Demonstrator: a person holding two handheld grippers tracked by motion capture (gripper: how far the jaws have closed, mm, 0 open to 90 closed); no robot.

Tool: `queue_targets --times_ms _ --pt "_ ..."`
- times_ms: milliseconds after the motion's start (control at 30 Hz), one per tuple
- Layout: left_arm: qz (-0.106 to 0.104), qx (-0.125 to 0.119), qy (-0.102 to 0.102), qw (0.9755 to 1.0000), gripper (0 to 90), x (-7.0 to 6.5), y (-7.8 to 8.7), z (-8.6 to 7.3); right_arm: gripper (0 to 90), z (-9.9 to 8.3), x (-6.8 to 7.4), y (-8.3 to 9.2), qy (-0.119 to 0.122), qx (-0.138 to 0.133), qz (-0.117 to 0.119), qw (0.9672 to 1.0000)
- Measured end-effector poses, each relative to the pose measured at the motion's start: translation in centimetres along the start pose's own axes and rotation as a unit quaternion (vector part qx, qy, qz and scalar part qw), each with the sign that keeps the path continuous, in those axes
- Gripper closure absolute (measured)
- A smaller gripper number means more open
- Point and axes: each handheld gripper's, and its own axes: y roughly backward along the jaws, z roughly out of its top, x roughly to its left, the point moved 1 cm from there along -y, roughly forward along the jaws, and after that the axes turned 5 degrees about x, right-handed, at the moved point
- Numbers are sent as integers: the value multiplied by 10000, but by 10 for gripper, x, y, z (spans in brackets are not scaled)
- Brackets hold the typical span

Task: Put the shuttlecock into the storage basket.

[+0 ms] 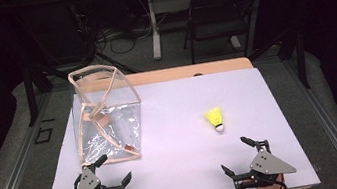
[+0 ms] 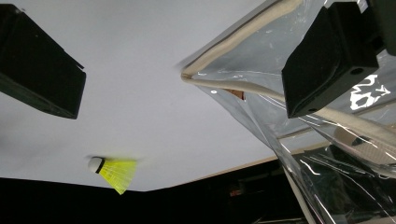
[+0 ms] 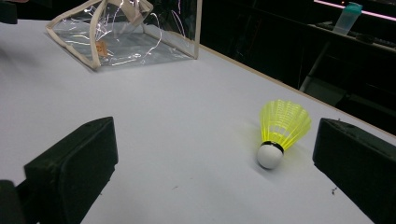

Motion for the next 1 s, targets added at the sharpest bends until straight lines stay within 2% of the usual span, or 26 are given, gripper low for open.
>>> queue_targets --times_ms 267,500,667,700,1000 --pt "-34 46 -51 10000 0 -1 -3 1 0 -1 -1 0 -72 63 -22 10000" --pt "-57 58 -61 9999 0 -1 -4 1 0 1 -1 -3 -216 271 -106 9993" --pt "-65 74 -84 9999 0 -2 -5 1 0 3 -2 -6 -375 461 -172 9981" --pt "-67 73 -83 9999 0 -2 -5 1 0 5 -2 -9 -471 521 -165 9974" --pt "-74 103 -121 9998 0 -3 -7 2 0 7 -2 -21 -622 885 -221 9939"
